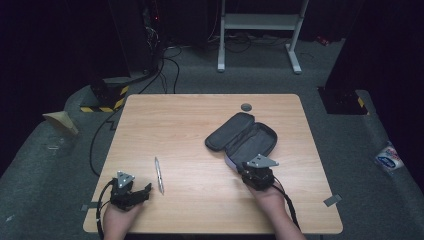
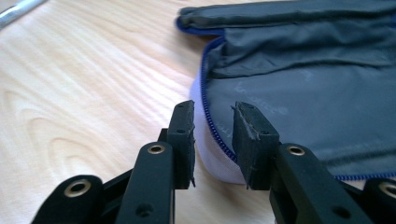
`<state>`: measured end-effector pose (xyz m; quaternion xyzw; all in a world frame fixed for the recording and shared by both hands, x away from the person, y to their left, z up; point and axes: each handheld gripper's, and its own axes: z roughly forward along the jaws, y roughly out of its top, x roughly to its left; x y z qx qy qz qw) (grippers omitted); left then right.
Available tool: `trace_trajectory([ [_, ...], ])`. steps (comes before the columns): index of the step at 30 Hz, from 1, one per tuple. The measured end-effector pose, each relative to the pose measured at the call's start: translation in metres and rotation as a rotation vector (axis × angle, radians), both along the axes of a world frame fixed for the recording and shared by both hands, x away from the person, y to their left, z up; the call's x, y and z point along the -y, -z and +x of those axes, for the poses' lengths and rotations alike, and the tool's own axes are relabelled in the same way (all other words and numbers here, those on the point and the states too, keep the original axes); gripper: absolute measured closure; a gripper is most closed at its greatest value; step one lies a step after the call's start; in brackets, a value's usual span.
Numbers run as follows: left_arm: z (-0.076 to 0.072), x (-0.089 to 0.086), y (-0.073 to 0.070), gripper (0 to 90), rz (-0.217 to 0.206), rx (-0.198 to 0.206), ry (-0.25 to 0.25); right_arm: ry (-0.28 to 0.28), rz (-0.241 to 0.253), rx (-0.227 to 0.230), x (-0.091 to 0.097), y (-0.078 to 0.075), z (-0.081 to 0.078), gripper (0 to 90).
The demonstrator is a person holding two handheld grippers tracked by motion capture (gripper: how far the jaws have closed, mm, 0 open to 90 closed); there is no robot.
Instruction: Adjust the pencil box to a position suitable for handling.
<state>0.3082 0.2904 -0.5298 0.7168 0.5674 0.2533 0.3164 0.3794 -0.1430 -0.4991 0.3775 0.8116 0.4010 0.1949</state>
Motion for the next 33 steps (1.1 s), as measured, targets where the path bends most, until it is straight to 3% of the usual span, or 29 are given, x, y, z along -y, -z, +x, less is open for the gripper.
trace_trajectory([
  [11, 0.0, 0.0, 0.0, 20.3, 0.0, 0.001, -0.001, -0.156, 0.008, 0.012, -0.048, -0.002, -0.03, 66.3],
  [17, 0.0, 0.0, 0.0, 20.6, 0.0, 0.001, -0.001, -0.186, 0.052, 0.021, -0.054, -0.012, -0.036, 62.1],
  [20, 0.0, 0.0, 0.0, 20.8, -0.001, 0.002, 0.0, -0.151, 0.093, 0.041, -0.043, -0.021, -0.034, 60.2],
  [24, 0.0, 0.0, 0.0, 20.8, -0.001, 0.002, 0.0, -0.07, 0.105, 0.061, -0.019, -0.029, -0.023, 58.7],
  [25, 0.0, 0.0, 0.0, 20.8, -0.001, 0.002, 0.0, -0.028, 0.104, 0.071, -0.007, -0.031, -0.019, 58.7],
  [33, 0.0, 0.0, 0.0, 20.8, -0.001, 0.003, -0.001, 0.149, 0.054, 0.074, 0.044, -0.029, 0.002, 54.4],
])
